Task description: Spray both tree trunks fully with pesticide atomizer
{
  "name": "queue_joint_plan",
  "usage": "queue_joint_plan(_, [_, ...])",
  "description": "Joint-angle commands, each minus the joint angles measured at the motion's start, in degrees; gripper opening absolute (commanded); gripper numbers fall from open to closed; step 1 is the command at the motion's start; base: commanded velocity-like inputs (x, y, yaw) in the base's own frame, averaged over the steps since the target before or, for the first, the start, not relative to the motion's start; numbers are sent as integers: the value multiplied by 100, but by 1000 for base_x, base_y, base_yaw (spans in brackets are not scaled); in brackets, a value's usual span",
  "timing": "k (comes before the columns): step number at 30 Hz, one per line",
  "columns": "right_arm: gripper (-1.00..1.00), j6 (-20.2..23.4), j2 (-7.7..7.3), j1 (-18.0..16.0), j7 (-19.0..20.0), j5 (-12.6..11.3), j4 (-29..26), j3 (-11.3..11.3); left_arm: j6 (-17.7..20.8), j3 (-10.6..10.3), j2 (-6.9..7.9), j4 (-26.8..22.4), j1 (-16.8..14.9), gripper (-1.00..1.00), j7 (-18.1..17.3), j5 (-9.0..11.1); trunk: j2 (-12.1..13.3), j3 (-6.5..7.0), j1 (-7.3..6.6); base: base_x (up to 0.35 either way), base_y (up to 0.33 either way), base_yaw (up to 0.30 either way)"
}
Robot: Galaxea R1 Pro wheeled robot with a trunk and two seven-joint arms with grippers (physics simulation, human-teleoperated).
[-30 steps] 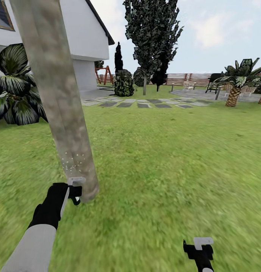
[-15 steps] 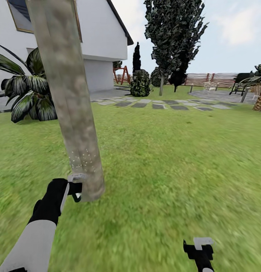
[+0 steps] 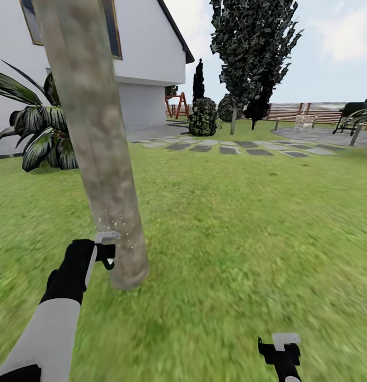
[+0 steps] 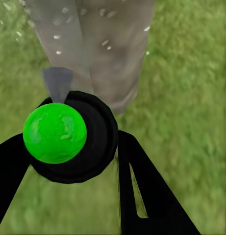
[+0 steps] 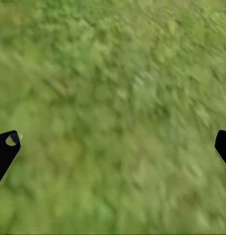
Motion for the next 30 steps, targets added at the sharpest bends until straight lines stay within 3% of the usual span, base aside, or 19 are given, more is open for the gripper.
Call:
queue_joint_plan(1, [100,-17,1,-5,-16,60,7,-41,18,10,-3,-7,3,-100,-57,-59,-2,-6,2,245,-180,0])
queue_joint_plan(23, [100,-17,7,-5,-19,60,7,-34,24,2,-3,-7,-10,-100,-41,-59,-2,-6,2,19,-268,2])
queue_joint_plan(30, [100,-17,10,-3,-17,60,7,-34,17,4,-10,-7,22,-100,-7,-64,-2,-6,2,129,-250,221])
